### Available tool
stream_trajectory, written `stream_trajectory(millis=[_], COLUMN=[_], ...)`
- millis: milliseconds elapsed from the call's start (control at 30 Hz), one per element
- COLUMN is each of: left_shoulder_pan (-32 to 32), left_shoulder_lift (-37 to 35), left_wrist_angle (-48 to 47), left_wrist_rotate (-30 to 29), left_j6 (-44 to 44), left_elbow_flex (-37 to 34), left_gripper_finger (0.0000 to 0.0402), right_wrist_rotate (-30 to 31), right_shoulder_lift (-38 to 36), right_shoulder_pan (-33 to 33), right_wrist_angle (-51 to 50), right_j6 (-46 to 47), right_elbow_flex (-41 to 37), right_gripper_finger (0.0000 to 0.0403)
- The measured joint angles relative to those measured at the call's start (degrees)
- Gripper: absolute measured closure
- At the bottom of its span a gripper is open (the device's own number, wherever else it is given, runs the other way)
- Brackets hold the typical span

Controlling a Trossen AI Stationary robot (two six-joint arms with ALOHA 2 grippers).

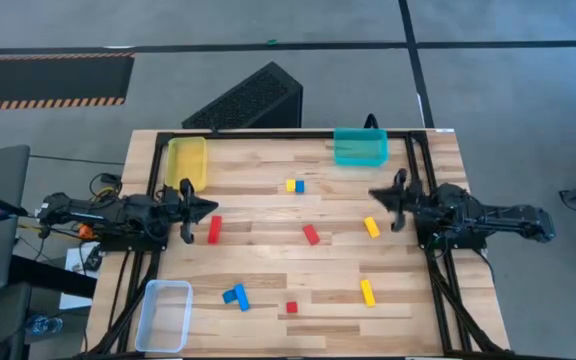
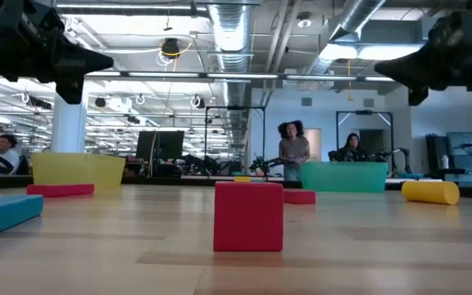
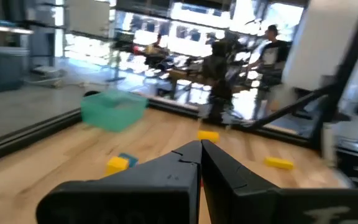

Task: Sort & place blocks by color
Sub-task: Put the top left yellow block into the yellow bin

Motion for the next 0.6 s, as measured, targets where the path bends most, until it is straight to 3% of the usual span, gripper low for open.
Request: stream_trajectory(millis=[133,200,333,467,600], left_shoulder_pan=[0.07,0.04,0.04,0.07,0.07], left_shoulder_lift=[0.99,2.07,4.46,6.10,8.69], left_wrist_angle=[-0.83,-1.11,-1.06,-1.00,-1.00], left_wrist_rotate=[-7.45,-9.52,-13.25,-19.28,-15.79], left_j6=[-0.35,-0.42,-1.57,-2.94,-4.30], left_elbow_flex=[-0.15,-0.17,-0.20,-0.22,-0.24], left_gripper_finger=[0.0401,0.0401,0.0401,0.0401,0.0401], right_wrist_rotate=[15.15,17.17,13.49,7.85,7.10], right_shoulder_lift=[0.03,0.44,1.97,4.93,11.72], right_shoulder_pan=[-1.81,-2.88,-4.96,-5.67,-5.67], right_wrist_angle=[0.17,-0.62,-1.15,-11.00,-28.21], right_j6=[15.95,18.50,21.29,29.69,36.20], right_elbow_flex=[0.00,0.00,0.28,3.86,9.48], right_gripper_finger=[0.0381,0.0381,0.0381,0.0378,0.0356])
